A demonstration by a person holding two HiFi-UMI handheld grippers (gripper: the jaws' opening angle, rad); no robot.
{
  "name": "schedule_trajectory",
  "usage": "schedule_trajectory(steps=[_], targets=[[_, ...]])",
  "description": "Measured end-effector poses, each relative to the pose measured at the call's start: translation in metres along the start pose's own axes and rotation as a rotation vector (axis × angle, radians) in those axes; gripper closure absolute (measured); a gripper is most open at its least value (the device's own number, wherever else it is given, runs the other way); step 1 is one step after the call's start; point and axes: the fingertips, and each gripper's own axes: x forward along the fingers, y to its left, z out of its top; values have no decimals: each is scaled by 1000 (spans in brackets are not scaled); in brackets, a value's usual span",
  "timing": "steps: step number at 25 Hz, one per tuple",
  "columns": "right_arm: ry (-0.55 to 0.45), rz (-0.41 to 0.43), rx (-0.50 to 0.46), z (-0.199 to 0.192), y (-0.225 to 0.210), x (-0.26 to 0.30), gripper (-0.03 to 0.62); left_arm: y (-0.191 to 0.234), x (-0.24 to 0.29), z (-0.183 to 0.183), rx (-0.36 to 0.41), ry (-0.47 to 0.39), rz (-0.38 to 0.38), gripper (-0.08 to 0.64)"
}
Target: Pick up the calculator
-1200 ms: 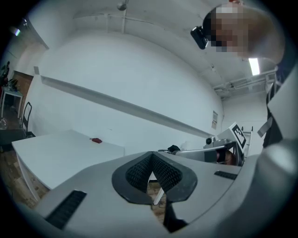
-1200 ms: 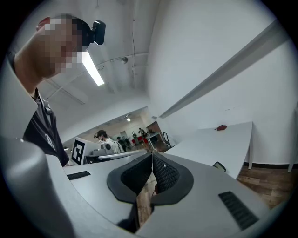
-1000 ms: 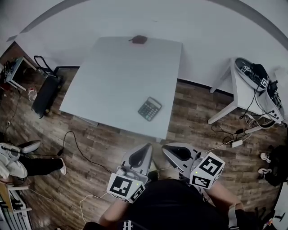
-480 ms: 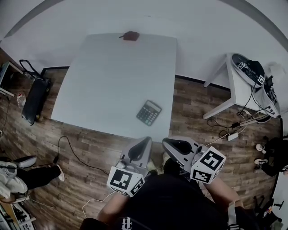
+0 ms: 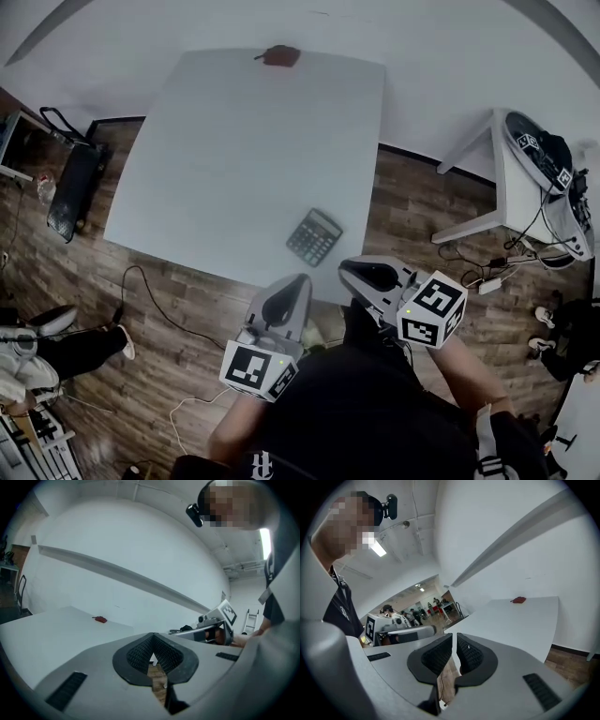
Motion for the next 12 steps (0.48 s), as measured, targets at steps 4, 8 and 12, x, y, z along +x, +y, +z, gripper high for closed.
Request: schedule_trajectory(steps=[4, 8, 12], targets=[[105, 43, 31, -13, -61, 22, 575, 15, 23, -2, -4, 17, 49, 554], [231, 85, 98, -41, -127, 52, 572, 28, 41, -4, -28, 39, 117, 555], [349, 119, 188, -75, -177, 91, 526, 42, 49, -7, -48, 60, 178, 554]])
